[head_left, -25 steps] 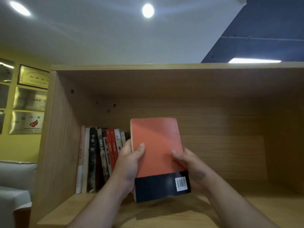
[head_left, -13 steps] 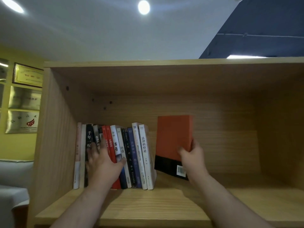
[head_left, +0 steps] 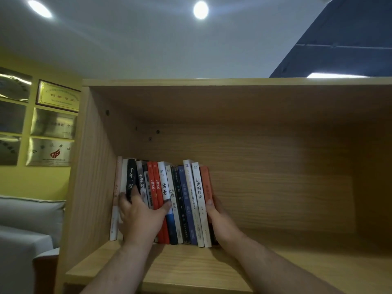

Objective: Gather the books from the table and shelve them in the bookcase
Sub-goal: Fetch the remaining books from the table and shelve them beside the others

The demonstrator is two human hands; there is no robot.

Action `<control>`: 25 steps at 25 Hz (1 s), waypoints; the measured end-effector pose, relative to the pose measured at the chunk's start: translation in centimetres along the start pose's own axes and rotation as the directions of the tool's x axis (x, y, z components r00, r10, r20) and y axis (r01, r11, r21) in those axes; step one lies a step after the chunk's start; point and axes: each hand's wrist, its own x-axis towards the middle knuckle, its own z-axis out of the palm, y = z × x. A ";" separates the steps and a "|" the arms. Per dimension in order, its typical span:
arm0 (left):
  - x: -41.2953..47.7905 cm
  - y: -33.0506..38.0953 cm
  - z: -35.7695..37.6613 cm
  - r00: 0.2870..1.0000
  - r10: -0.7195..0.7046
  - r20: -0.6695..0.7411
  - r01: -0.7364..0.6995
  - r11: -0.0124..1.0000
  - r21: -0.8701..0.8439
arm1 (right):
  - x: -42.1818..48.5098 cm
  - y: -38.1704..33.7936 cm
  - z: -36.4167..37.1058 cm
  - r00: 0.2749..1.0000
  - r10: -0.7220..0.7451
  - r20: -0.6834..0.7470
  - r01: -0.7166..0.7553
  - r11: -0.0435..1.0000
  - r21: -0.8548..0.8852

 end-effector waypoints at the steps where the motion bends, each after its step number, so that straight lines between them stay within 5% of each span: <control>1: 0.0 -0.1 0.0 1.000 -0.010 0.018 0.010 1.000 -0.012 | -0.1 0.3 0.0 0.998 0.049 0.043 -0.048 0.999 -0.026; 11: -0.4 0.6 -0.2 1.000 0.025 -0.008 -0.023 0.990 0.142 | -0.2 0.3 0.1 0.997 -0.012 0.070 0.030 0.962 -0.271; 16: 0.1 1.2 -1.3 0.992 -0.116 -0.057 0.110 0.990 -0.086 | 0.1 0.6 0.2 0.997 -0.012 0.081 0.034 0.962 -0.271; 25: 1.4 0.8 -1.1 0.965 -0.247 -0.089 0.226 0.954 -0.195 | 0.1 0.7 -0.1 0.996 0.000 0.092 0.020 0.975 -0.220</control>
